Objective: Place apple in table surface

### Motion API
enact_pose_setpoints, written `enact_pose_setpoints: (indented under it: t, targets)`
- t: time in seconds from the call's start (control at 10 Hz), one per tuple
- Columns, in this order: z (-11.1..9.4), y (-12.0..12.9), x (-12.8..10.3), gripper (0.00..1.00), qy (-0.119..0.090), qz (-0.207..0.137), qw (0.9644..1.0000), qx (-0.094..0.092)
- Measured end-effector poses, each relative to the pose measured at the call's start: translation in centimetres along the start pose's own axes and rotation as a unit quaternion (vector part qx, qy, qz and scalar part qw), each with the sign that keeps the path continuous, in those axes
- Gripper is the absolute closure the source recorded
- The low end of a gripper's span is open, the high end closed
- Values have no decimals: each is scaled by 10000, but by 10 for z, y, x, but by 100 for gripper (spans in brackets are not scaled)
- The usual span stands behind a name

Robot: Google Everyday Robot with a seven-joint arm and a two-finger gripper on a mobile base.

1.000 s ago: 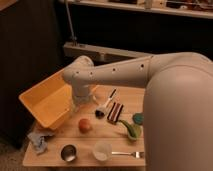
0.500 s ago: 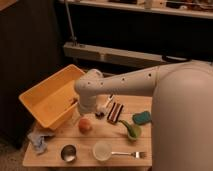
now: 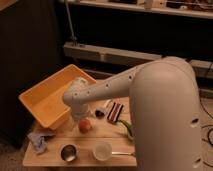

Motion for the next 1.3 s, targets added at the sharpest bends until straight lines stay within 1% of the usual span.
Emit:
enact_pose_setpoints:
  t: [0.1, 0.3, 0.6, 0.8, 1.0, 1.3]
  targets:
    - [2, 2, -3, 20, -1, -33, 10000, 33]
    - [6, -2, -7, 20, -5, -74, 10000, 52]
    - [10, 4, -15, 20, -59, -297, 9994, -151]
    - [13, 4, -15, 20, -70, -348, 9988, -325]
    - [19, -3, -13, 20, -19, -377, 9985, -387]
    - [27, -17, -6, 20, 155, -374, 9986, -344]
